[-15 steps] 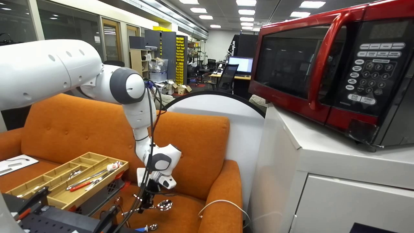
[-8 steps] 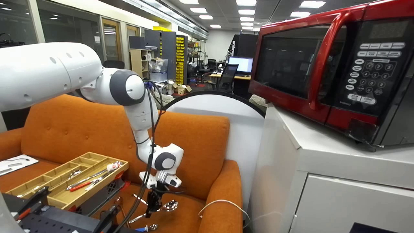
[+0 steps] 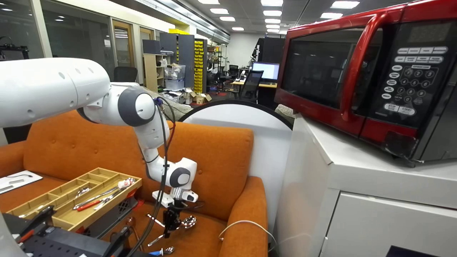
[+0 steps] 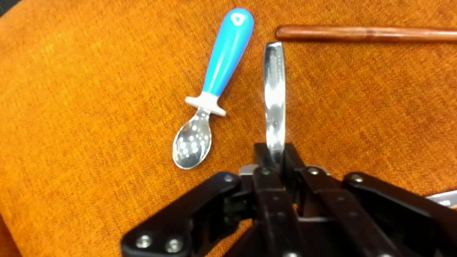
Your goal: Move the silver spoon to the right side of the sofa
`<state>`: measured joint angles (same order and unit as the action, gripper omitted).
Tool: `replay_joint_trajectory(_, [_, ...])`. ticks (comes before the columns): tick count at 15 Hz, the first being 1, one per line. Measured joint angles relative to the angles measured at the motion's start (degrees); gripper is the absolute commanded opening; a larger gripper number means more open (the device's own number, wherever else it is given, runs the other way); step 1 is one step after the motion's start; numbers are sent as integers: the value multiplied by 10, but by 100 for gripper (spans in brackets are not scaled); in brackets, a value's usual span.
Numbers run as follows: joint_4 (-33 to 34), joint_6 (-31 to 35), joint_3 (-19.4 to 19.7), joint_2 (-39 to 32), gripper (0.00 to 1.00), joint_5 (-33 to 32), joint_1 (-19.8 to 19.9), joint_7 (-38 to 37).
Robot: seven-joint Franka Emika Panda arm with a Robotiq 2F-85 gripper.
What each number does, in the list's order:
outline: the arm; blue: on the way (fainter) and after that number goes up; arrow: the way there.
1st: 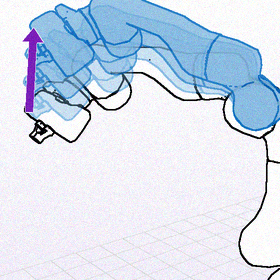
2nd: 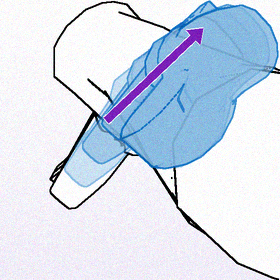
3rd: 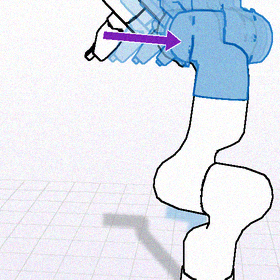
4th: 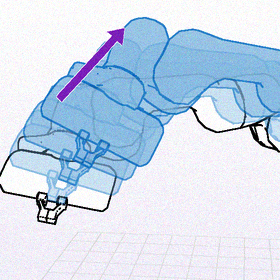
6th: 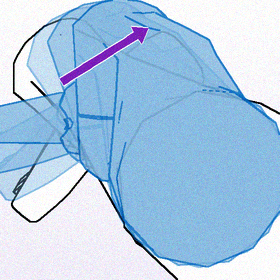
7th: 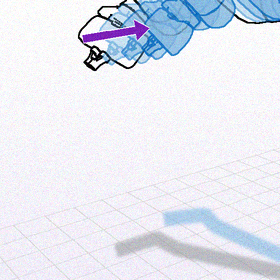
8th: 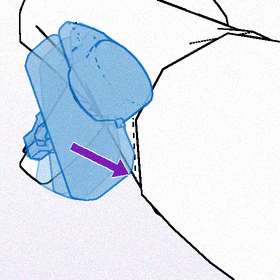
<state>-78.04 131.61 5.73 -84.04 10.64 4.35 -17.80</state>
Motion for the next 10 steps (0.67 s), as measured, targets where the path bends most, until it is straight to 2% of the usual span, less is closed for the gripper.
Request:
replay_joint_trajectory(8, [1, -12, 0, -5, 3, -1, 1, 0])
replay_joint_trajectory(10, [0, -15, -4, -5, 21, -1, 1, 0])
